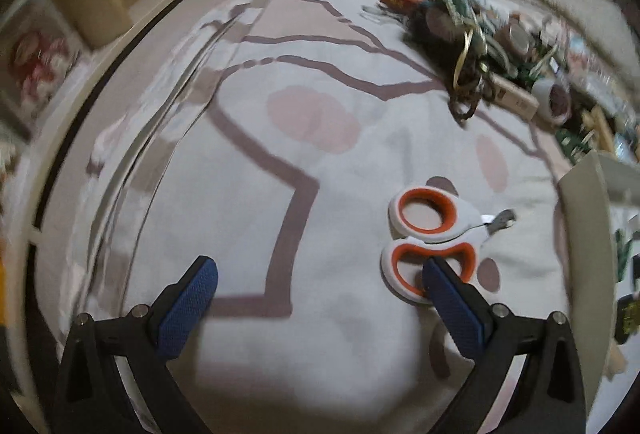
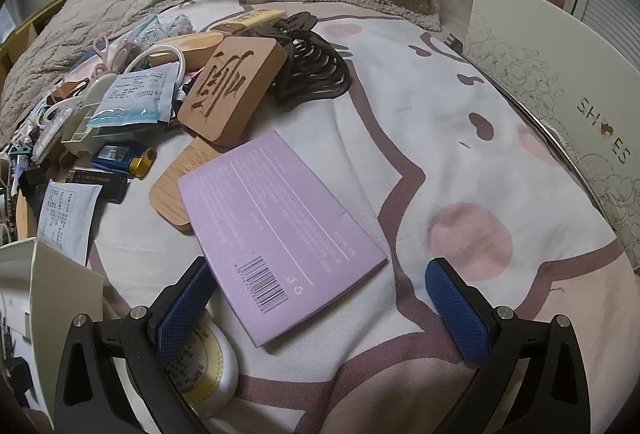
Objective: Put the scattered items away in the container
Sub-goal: 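Reach the left tool to the orange-handled scissors while the right tool approaches the lilac card, then grasp the orange-handled scissors with the left tool while the right tool grasps the lilac card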
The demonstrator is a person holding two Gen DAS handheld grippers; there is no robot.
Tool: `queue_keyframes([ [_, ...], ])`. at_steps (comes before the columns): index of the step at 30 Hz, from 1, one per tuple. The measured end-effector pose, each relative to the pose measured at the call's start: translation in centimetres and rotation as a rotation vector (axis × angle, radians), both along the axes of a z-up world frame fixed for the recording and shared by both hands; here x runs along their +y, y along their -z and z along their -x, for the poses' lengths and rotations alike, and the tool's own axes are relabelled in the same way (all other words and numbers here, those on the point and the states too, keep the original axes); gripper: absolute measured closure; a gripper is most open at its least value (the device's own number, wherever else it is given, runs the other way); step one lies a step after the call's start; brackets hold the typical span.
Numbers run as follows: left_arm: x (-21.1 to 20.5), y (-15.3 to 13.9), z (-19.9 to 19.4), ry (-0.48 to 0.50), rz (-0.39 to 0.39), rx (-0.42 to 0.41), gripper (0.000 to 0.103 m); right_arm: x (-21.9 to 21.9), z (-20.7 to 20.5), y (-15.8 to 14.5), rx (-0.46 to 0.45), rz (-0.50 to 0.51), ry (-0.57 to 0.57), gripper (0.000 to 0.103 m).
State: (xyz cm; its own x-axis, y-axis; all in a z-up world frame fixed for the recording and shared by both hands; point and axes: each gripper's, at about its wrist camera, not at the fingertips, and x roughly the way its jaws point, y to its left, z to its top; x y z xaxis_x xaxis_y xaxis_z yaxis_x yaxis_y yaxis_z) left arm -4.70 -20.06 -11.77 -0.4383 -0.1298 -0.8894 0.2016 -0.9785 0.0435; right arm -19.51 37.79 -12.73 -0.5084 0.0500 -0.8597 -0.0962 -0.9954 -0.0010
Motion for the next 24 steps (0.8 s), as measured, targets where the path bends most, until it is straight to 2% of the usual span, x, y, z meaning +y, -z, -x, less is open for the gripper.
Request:
queue_keyframes([
  [4,-0.2,-1.6,0.3,0.008,-0.109,0.095,0.000,-0.1,0.0,0.1,0.001,-0.009,0.000,0.000],
  [6,0.2,-1.7,1.3,0.034,-0.140,0.126,0.000,-0.2,0.0,0.1,0.004,-0.016,0.000,0.000],
  [11,3.1,-1.0,3.5,0.140,-0.092,0.113,0.000,-0.3,0.0,0.2,0.005,-0.028,-0.002,0.000],
  [15,4.5,0.2,4.3,0.187,-0.043,0.086,0.000,-0.3,0.0,0.3,0.009,-0.025,-0.005,0.000],
  [19,5.2,1.7,5.2,0.190,0.045,0.125,0.000,-0.1,-0.4,0.2,0.039,-0.015,-0.004,0.000],
  [24,5.4,1.9,5.4,0.173,0.071,0.141,0.000,-0.3,-0.9,-0.1,0.080,-0.057,0.031,0.000],
])
